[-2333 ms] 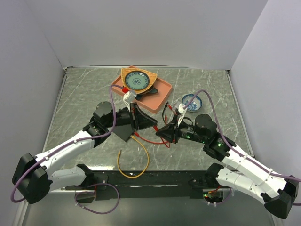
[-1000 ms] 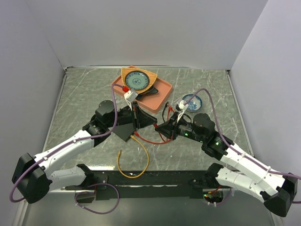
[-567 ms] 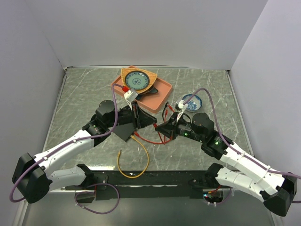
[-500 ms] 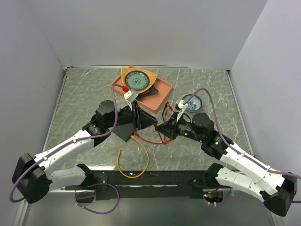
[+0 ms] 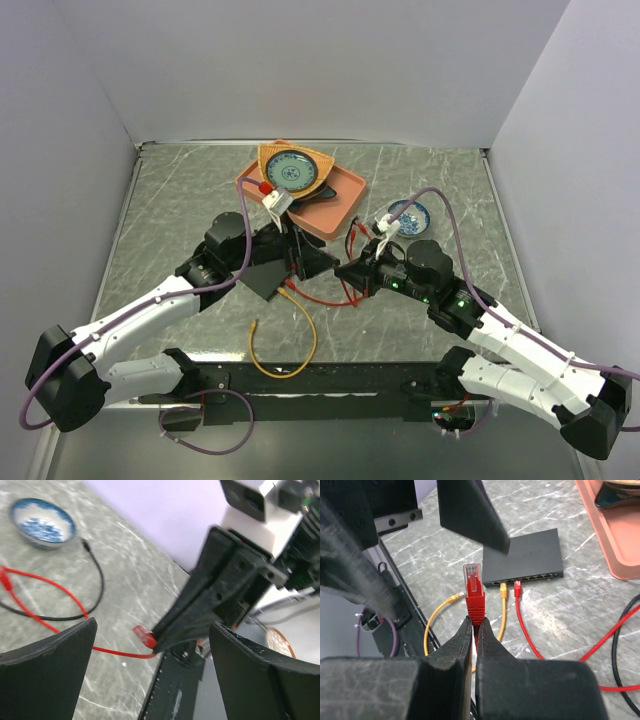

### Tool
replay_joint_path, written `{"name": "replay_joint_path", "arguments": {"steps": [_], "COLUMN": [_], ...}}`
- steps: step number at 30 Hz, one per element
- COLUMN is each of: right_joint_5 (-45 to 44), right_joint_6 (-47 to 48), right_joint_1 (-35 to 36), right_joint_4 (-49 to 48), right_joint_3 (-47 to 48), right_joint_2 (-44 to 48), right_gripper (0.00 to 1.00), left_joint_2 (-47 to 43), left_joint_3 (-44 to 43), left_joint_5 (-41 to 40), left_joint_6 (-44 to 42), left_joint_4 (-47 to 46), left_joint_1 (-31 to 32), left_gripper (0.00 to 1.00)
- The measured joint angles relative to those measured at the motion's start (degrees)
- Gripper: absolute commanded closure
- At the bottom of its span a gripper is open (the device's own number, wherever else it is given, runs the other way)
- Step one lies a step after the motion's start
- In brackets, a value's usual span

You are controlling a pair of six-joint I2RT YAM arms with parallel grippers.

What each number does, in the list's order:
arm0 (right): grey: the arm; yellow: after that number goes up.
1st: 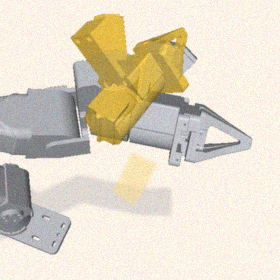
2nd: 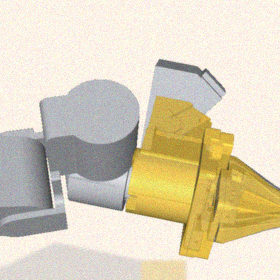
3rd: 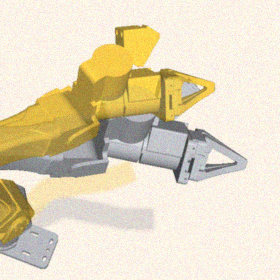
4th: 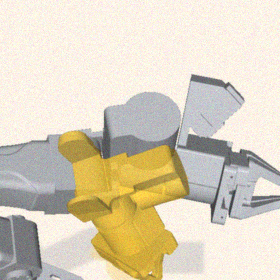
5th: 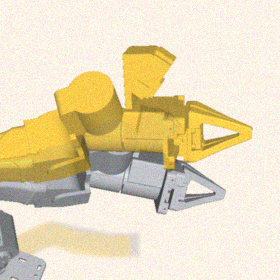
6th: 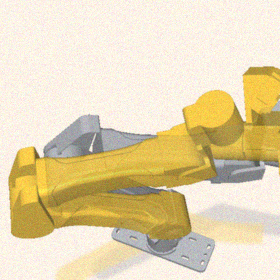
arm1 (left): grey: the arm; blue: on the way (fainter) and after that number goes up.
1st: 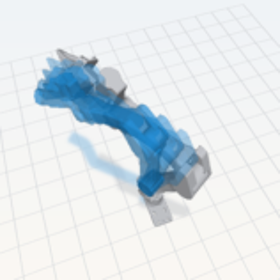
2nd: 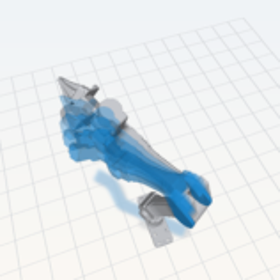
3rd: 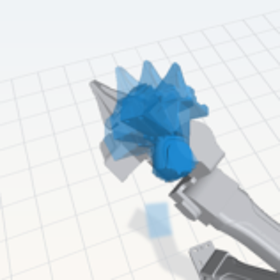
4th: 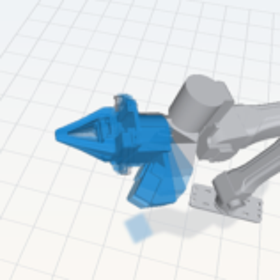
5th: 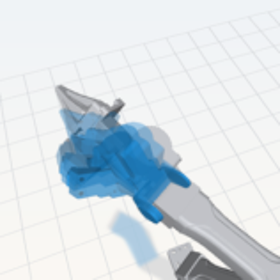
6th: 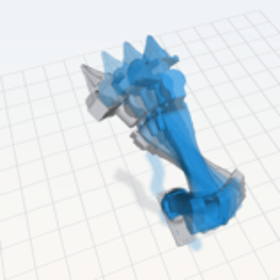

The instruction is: Insert the plug into the switch port

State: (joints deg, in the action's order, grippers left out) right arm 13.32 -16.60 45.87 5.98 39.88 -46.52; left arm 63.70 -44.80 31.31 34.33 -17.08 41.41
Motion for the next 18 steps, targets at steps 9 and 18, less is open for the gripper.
{"name": "replay_joint_path", "arguments": {"steps": [9,18], "right_joint_5": [-2.7,-4.8], "right_joint_6": [2.1,3.0], "right_joint_1": [0.0,0.0], "right_joint_4": [2.2,1.6], "right_joint_3": [0.0,0.0], "right_joint_2": [-2.0,-9.5], "right_gripper": [1.00,1.00], "left_joint_2": [-0.1,0.8], "left_joint_3": [-2.2,-2.3], "left_joint_5": [-20.1,-33.3], "left_joint_6": [-0.7,-0.7], "left_joint_4": [8.9,16.4], "left_joint_1": [0.0,-2.0], "left_gripper": [0.04,0.04]}}
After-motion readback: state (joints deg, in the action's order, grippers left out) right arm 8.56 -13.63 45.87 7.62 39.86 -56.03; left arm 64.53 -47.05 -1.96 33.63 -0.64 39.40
